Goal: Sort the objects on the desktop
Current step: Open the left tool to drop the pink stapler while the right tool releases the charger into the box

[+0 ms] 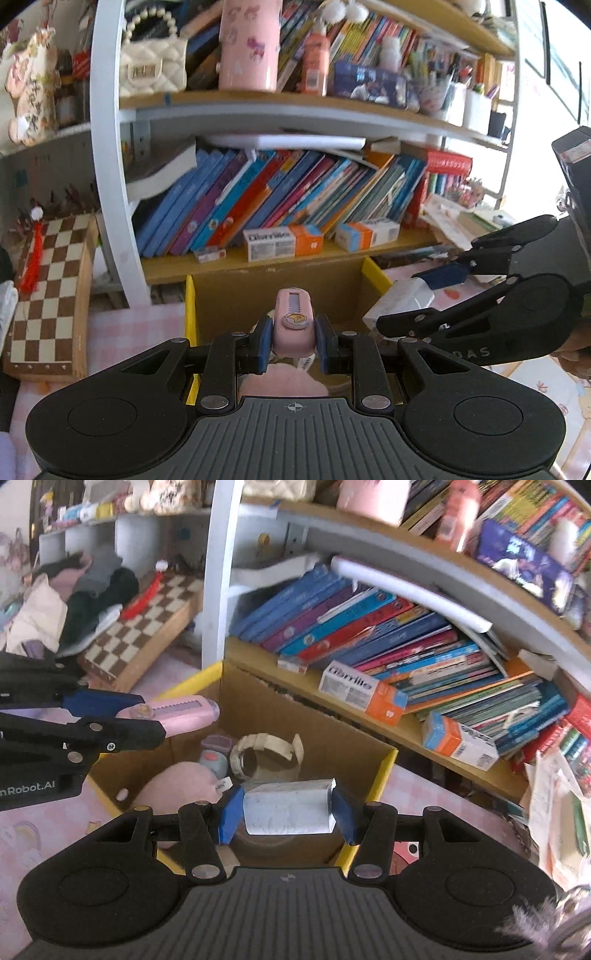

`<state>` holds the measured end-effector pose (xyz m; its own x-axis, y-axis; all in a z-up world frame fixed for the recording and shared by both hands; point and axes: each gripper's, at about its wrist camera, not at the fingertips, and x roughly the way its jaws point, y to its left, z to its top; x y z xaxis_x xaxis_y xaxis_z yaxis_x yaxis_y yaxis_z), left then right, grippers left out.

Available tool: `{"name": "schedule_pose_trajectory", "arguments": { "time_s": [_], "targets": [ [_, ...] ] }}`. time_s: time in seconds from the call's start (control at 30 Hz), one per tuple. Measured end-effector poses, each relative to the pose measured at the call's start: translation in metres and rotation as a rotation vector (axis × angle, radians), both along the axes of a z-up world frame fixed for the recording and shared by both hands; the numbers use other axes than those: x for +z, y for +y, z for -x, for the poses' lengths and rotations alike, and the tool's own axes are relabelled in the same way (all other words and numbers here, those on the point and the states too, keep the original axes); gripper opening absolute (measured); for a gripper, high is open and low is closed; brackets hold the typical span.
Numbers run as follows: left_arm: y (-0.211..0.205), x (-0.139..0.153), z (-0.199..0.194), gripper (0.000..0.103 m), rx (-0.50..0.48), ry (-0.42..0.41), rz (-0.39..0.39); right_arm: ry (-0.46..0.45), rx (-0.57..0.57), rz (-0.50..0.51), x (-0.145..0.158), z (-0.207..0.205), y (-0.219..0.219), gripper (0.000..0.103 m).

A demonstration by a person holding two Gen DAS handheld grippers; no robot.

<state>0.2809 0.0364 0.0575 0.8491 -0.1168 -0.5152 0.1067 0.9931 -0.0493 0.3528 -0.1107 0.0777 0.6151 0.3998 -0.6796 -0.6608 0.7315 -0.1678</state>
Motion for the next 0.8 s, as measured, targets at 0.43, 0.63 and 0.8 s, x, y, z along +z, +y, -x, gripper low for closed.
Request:
{"name": "schedule_pose_trajectory", "arguments": {
  "time_s": [0.43, 0.63, 0.8],
  "targets": [
    [0.007, -0.042, -0.070, 0.023, 0.054, 0.179, 0.010, 0.111, 0.065, 0.085, -0.055, -0.062, 0.038, 0.050],
    [0.010, -0.055, -0.086, 0.023, 0.052, 0.234, 0.019, 0.137, 0.116, 0.125, -0.072, -0.072, 0.049, 0.050],
    [0.010, -0.064, -0.094, 0.023, 0.048, 0.269, 0.026, 0.089, 0.145, 0.178, -0.074, -0.073, 0.056, 0.050]
  ]
}}
